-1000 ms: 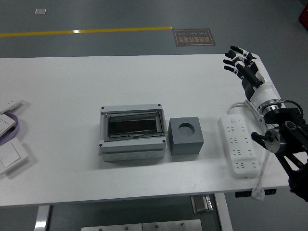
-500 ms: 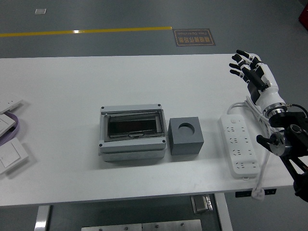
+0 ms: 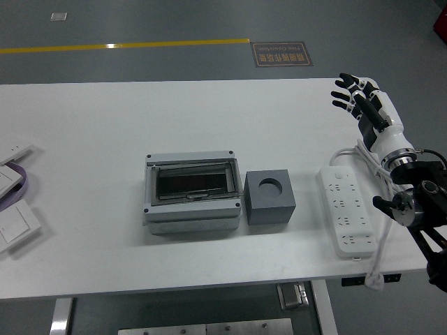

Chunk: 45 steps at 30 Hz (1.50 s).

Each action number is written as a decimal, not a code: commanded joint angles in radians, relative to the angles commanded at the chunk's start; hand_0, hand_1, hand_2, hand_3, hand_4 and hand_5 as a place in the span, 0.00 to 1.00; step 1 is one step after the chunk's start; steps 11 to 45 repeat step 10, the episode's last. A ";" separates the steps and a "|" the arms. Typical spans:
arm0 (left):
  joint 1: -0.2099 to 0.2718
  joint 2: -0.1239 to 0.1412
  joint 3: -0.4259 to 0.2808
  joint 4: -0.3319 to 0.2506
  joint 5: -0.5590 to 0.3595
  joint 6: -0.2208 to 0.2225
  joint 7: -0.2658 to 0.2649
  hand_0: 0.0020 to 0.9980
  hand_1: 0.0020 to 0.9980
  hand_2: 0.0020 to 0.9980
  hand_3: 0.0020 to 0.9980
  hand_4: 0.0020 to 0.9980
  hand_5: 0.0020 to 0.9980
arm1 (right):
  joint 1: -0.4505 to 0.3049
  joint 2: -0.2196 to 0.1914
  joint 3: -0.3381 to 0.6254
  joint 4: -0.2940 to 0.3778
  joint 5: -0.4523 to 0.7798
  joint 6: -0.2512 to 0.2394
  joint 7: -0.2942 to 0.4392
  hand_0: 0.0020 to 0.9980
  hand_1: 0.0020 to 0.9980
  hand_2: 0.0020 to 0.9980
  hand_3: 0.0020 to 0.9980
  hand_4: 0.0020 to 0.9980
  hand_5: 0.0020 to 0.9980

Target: Pick up the cylinder from the cube,place it in the box,flap close box

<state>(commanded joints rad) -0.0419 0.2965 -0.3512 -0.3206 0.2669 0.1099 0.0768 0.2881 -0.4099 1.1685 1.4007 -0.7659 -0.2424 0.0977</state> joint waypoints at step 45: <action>-0.009 -0.002 0.006 0.001 -0.006 0.001 0.000 0.60 0.51 0.56 0.62 0.72 0.20 | 0.002 -0.003 0.001 0.001 0.010 -0.001 0.006 0.75 0.73 0.80 0.61 0.85 0.58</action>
